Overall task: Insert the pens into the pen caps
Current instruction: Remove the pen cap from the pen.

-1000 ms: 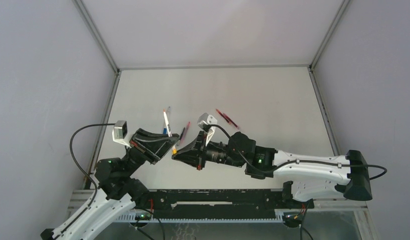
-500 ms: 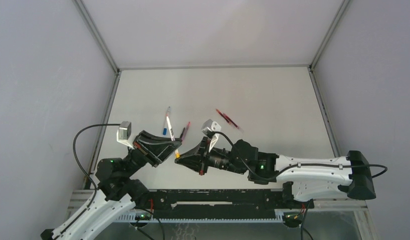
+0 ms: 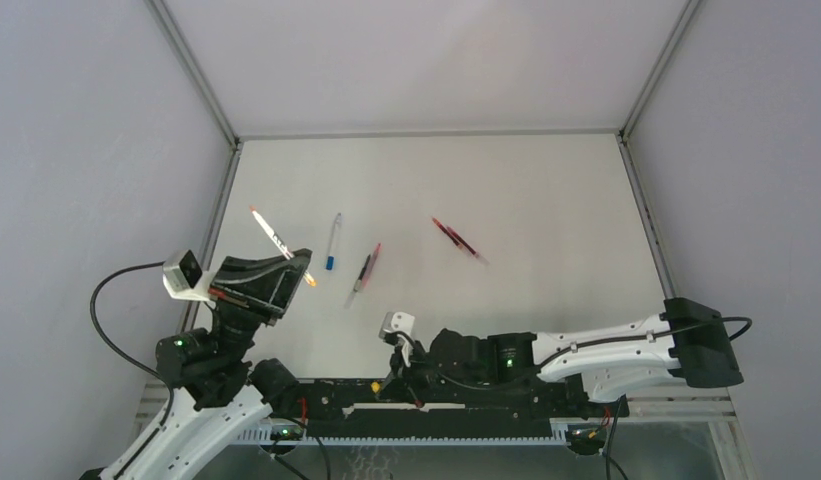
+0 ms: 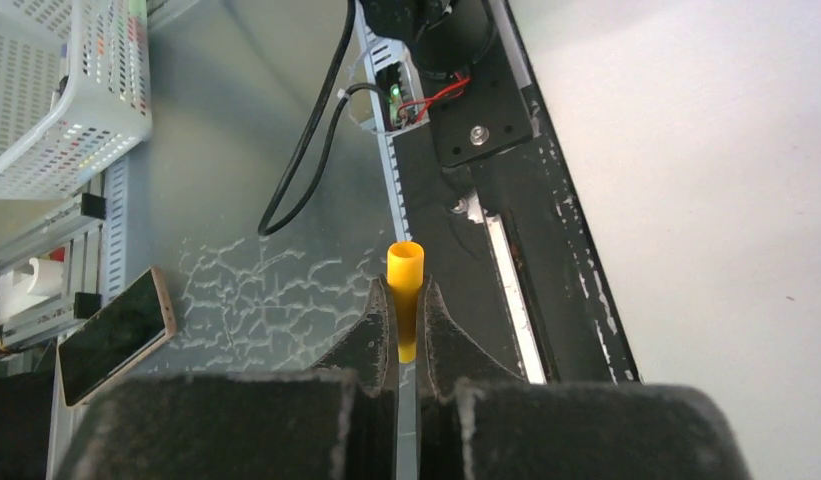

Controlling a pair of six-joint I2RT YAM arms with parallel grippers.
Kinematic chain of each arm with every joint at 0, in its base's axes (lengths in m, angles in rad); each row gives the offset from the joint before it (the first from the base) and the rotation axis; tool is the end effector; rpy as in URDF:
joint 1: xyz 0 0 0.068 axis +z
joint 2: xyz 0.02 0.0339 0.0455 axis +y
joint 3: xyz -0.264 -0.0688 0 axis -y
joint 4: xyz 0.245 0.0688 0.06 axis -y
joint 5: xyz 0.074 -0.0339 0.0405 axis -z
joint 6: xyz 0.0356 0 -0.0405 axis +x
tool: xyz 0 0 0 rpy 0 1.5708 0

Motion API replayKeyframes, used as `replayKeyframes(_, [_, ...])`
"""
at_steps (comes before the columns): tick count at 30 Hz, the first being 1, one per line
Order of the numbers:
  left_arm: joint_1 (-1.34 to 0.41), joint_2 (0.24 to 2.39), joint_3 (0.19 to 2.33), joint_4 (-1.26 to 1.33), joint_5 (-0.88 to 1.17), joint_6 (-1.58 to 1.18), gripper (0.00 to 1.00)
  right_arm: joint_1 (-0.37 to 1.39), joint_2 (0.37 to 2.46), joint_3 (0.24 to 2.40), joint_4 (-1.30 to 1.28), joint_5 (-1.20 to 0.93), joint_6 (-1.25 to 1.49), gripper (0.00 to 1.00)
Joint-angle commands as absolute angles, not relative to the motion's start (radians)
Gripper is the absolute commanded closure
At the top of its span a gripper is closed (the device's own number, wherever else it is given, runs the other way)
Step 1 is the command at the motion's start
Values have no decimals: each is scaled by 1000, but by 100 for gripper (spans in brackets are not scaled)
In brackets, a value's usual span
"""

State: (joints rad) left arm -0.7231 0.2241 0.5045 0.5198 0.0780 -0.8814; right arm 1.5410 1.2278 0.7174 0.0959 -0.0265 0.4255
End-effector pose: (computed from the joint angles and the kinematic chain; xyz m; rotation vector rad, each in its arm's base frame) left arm 0.0414 -0.0403 0.3762 0.0145 0.8628 -1.5459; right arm 0.0072 0.2745 0.2507 -1.1966 1.8818 1.2274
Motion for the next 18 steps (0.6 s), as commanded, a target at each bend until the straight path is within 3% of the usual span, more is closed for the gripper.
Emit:
replayKeyframes(1, [-719,224,543,514,76,-828,100,1549,1146,743,91,68,430,100])
replayKeyframes(11, [-718,267,696,31,216,-570,100,1529,855,741,-57,364,291,100])
replayKeyframes(18, [-719,340,777,-290,372,-455,100,1527,728,739,-49,514,-51,100])
